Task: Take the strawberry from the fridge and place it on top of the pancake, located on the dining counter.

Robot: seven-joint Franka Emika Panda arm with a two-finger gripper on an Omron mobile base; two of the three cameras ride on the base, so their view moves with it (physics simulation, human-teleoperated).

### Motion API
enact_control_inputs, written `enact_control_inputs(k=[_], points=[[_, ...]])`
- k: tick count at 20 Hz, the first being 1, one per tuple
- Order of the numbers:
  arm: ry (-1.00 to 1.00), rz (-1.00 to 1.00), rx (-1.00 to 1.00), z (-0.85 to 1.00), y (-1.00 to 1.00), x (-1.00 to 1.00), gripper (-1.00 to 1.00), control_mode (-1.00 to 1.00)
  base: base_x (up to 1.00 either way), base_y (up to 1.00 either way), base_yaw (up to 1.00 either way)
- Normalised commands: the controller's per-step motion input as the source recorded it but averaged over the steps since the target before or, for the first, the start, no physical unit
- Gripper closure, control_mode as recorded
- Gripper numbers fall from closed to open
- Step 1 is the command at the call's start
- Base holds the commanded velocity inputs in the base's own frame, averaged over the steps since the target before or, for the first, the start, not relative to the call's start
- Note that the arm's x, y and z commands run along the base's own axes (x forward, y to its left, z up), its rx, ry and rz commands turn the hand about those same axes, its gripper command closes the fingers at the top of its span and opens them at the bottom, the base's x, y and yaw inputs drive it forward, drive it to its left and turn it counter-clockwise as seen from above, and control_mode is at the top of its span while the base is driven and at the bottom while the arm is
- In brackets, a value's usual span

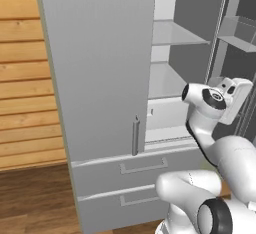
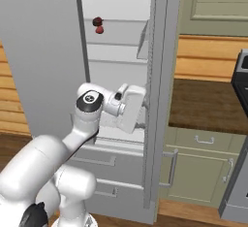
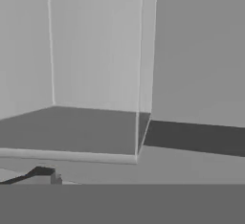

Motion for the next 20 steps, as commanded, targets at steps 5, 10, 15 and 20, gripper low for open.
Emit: enact_control_inputs(k=[5,10,15,20], points=[[0.0,-0.02,0.0,0.0,-0.33,-0.11,-1.0,-1.0,0.0,0.0,0.0],[-0.04,0.0,0.07,-0.03,0.37,-0.27,-1.0,-1.0,0.0,0.0,0.0],[-0.18,0.0,0.32,0.0,0.74,-0.34,-1.0,-1.0,0.0,0.0,0.0],[-0.27,0.0,0.36,0.0,0.99,-0.25,-1.0,-1.0,0.0,0.0,0.0]])
